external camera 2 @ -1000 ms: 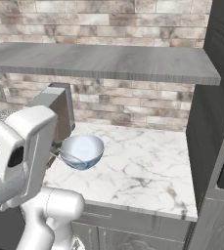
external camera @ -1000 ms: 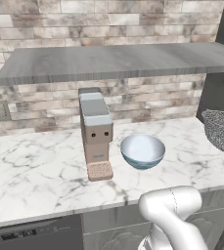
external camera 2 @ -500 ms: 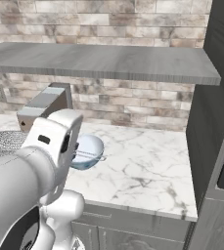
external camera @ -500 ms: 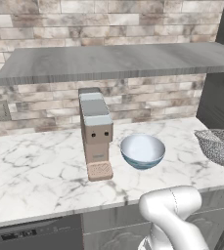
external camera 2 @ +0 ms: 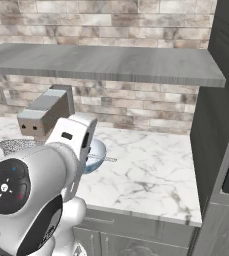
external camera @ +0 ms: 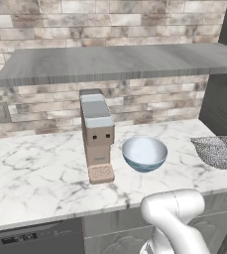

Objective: Open the cabinet and setup a tea strainer by placing it in the bowl upright.

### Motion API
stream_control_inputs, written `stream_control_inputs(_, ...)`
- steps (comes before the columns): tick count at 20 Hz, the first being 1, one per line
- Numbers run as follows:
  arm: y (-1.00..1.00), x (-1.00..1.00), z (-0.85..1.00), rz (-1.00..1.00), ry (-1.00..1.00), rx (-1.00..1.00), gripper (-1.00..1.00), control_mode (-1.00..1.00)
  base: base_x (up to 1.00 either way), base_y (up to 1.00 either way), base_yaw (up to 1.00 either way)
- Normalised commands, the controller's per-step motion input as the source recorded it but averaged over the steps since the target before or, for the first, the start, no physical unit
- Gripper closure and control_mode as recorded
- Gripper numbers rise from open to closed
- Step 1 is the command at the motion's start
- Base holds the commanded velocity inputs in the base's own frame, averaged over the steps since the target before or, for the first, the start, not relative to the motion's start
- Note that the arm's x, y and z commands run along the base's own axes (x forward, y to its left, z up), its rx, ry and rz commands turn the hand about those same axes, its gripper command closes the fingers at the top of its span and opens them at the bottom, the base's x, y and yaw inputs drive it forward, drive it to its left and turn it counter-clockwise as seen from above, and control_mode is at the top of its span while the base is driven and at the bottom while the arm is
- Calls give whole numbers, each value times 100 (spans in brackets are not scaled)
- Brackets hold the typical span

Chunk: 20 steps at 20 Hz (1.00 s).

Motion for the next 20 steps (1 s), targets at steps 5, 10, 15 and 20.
stream_control_inputs(5,0,59,-56,-13,-8,0,100,-100,0,0,0)
stream_control_inputs(10,0,58,-61,-10,-16,0,100,-100,0,0,0)
stream_control_inputs(15,0,50,-58,-2,-26,0,100,-100,0,0,0)
stream_control_inputs(20,0,40,-51,0,-33,-2,100,-100,0,0,0)
